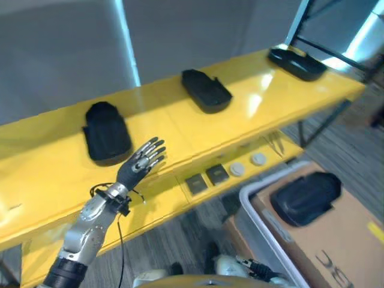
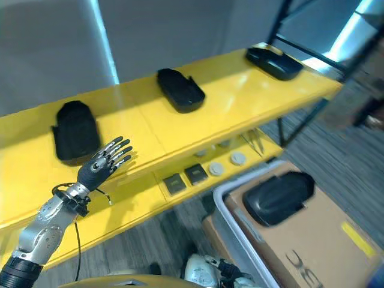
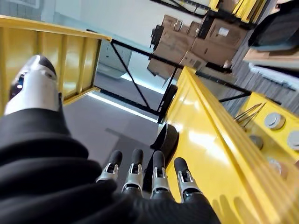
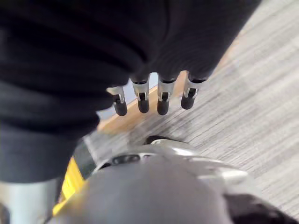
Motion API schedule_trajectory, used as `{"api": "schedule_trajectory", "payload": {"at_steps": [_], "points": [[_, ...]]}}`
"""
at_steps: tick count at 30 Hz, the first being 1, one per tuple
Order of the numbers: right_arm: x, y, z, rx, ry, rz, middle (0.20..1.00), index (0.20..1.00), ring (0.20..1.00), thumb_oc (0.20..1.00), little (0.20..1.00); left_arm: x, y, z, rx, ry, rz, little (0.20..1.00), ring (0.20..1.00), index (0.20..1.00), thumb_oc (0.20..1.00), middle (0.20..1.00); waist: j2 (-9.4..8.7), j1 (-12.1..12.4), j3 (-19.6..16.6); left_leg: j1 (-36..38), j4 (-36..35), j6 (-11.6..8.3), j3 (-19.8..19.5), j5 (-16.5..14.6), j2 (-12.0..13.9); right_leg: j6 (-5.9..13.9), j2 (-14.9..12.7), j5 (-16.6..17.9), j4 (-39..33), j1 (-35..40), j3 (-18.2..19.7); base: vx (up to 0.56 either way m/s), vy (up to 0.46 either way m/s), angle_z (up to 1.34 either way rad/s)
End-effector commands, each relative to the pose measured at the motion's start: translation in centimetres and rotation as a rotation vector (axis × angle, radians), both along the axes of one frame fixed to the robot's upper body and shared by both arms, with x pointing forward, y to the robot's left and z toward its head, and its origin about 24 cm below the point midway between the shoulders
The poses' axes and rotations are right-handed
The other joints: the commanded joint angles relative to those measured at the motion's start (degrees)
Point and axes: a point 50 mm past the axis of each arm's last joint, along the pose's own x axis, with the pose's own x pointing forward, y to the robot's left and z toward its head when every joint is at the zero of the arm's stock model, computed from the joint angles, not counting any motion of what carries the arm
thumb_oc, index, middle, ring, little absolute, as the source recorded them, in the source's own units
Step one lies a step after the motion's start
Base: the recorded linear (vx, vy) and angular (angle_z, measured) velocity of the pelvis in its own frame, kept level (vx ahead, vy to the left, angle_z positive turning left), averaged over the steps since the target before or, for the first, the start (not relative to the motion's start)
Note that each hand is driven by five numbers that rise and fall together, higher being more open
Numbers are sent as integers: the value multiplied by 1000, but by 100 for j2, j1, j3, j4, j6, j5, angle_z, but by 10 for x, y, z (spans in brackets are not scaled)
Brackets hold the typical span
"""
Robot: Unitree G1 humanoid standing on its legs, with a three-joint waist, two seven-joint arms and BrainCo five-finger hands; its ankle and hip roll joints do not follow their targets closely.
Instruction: Move parts from the plastic box to the shelf.
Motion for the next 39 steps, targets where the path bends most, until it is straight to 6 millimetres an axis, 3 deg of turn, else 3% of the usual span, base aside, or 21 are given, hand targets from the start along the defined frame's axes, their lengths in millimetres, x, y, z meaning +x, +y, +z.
{"api": "schedule_trajectory", "payload": {"at_steps": [1, 2, 3, 6, 11, 12, 13, 15, 16, 17, 19, 22, 23, 24, 29, 33, 34, 35, 36, 37, 39], "points": [[-47, -14, -8, -52, 156, 51, 1000, 1000, 1000, 1000, 1000, 8, -1, 31, -27, -183, -25, 1000, 1000, 1000, 1000, 1000, -85, 234, -61, -49, 356, -337, -171, -634, 64, 164, -379, 556, -679, 738, -457, -71, -67, -279], [-49, -20, -7, -77, 162, 75, 1000, 1000, 1000, 1000, 1000, 11, -8, 32, -22, -188, -40, 1000, 1000, 1000, 1000, 1000, -93, 252, -20, -66, 451, -232, 76, -751, 112, 128, -667, 689, -388, 594, -680, -96, -149, -254], [-51, -23, -7, -79, 165, 76, 1000, 1000, 1000, 1000, 1000, 14, -13, 31, -4, -186, -57, 1000, 1000, 1000, 1000, 1000, -118, 218, -3, -94, 576, -242, 178, -788, 173, 97, -659, 611, -426, 584, -692, -59, -311, -233], [-58, -25, -9, -81, 172, 43, 1000, 1000, 1000, 1000, 1000, 22, -35, 16, -41, -77, -59, 1000, 1000, 1000, 1000, 1000, -230, 28, -40, -209, 929, -341, 338, -818, 471, -122, -272, 396, -971, 699, -497, 14, -265, -68], [-65, -22, -11, -102, 219, 81, 1000, 1000, 1000, 1000, 1000, 25, -39, -18, -8, 104, 7, 1000, 1000, 1000, 1000, 1000, -360, -193, -145, -305, 1423, -481, 518, -957, 814, -307, 28, 360, -1462, 843, -226, 55, -166, -68], [-66, -24, -10, -116, 228, 101, 1000, 1000, 1000, 1000, 1000, 25, -36, -27, 20, 128, 39, 1000, 1000, 1000, 1000, 1000, -387, -193, -144, -420, 1698, -558, 441, -940, 943, -358, 67, 357, -1541, 885, -154, 59, -170, -54], [-63, -30, -8, -141, 235, 126, 1000, 1000, 1000, 1000, 1000, 22, -30, -41, 60, 179, 80, 1000, 1000, 1000, 1000, 1000, -389, -124, -102, -694, 2210, -762, 43, -677, 1131, -458, 180, 328, -1642, 948, 39, 46, -129, -96], [-57, -38, -5, -161, 235, 141, 1000, 1000, 1000, 1000, 1000, 18, -22, -56, 58, 257, 131, 1000, 1000, 1000, 1000, 1000, -377, 35, -17, -1030, 2767, -910, -641, -444, 1206, -562, 319, 301, -1731, 1027, 316, -11, -35, -126], [-42, -52, 1, -185, 208, 112, 1000, 1000, 1000, 1000, 1000, 4, -2, -83, 167, 367, 217, 1000, 1000, 1000, 1000, 1000, -393, 364, 91, -1340, 2791, -826, -1580, -267, 870, -663, 401, 363, -1810, 1005, 813, -71, 88, -141], [-39, -54, 2, -189, 201, 109, 1000, 1000, 1000, 1000, 1000, 1, 1, -87, 205, 379, 229, 1000, 1000, 1000, 1000, 1000, -379, 405, 91, -1320, 2633, -829, -1669, -263, 846, -653, 416, 365, -1826, 1004, 875, -110, 301, -173], [-25, -64, 8, -208, 175, 111, 1000, 1000, 1000, 1000, 1000, -16, 17, -116, 350, 547, 308, 1000, 1000, 1000, 1000, 1000, -283, 527, 37, -1154, 1482, -936, -2064, -98, 816, -536, 425, 407, -1973, 998, 1154, -18, 356, -146], [-14, -67, 12, -223, 145, 100, 1000, 1000, 1000, 1000, 1000, -27, 40, -134, 575, 623, 396, 1000, 1000, 1000, 1000, 1000, -188, 537, 6, -1012, 1098, -927, -2272, -159, 694, -431, 330, 407, -2002, 989, 1362, -78, 299, -42], [-13, -67, 12, -218, 132, 69, 1000, 1000, 1000, 1000, 1000, -30, 53, -140, 786, 622, 397, 1000, 1000, 1000, 1000, 1000, -135, 475, -27, -954, 926, -923, -2196, -185, 656, -314, 217, 450, -1955, 872, 1345, -121, 290, -47], [-13, -66, 12, -215, 129, 51, 1000, 1000, 1000, 1000, 1000, -32, 56, -144, 850, 635, 392, 1000, 1000, 1000, 1000, 1000, -123, 458, -35, -939, 888, -923, -2165, -186, 642, -276, 178, 469, -1934, 830, 1339, -125, 306, -43], [-5, -50, 8, -165, 40, -2, 1000, 1000, 1000, 1000, 1000, -77, 69, -187, 1164, 805, 295, 1000, 1000, 1000, 1000, 1000, -129, 396, 69, -891, 1037, -655, -2134, -472, 266, 17, -227, 710, -1819, 624, 1469, -79, 226, -14], [39, -36, 21, -164, -178, -55, 1000, 1000, 1000, 1000, 1000, -130, 67, -218, 1273, 987, 206, 1000, 1000, 1000, 1000, 1000, -202, 390, 133, -819, 1146, -444, -2063, -659, 73, 103, -365, 819, -1682, 487, 1444, -57, 94, -37], [45, -35, 24, -168, -206, -59, 1000, 1000, 1000, 1000, 1000, -134, 66, -220, 1277, 1007, 198, 1000, 1000, 1000, 1000, 1000, -207, 385, 137, -813, 1155, -428, -2054, -671, 65, 103, -369, 806, -1640, 464, 1448, -84, 46, -59], [74, -32, 41, -195, -324, -46, 1000, 1000, 1000, 1000, 1000, -152, 64, -228, 1276, 1077, 202, 1000, 1000, 1000, 1000, 1000, -197, 338, 153, -800, 1185, -371, -1993, -681, 91, 32, -328, 600, -1309, 438, 1460, -177, 33, -39], [110, -28, 74, -219, -513, -43, 1000, 1000, 1000, 1000, 1000, -166, 63, -232, 1247, 1172, 246, 1000, 1000, 1000, 1000, 1000, -153, 302, 89, -936, 1163, -308, -1925, -533, 171, -140, -217, 219, -745, 417, 1455, -219, -6, -36], [123, -27, 88, -224, -590, -54, 1000, 1000, 1000, 1000, 1000, -167, 63, -233, 1228, 1207, 268, 1000, 1000, 1000, 1000, 1000, -149, 324, 62, -1016, 1152, -305, -1936, -486, 194, -199, -158, 80, -697, 473, 1438, -242, -182, -41], [154, -30, 143, -297, -876, -82, 1000, 1000, 1000, 1000, 1000, -177, 70, -234, 1197, 1273, 309, 1000, 1000, 1000, 1000, 1000, -303, 404, 58, -1297, 1175, -428, -2023, -409, 210, -205, -121, 225, -1307, 598, 1294, -114, -319, -13]]}}
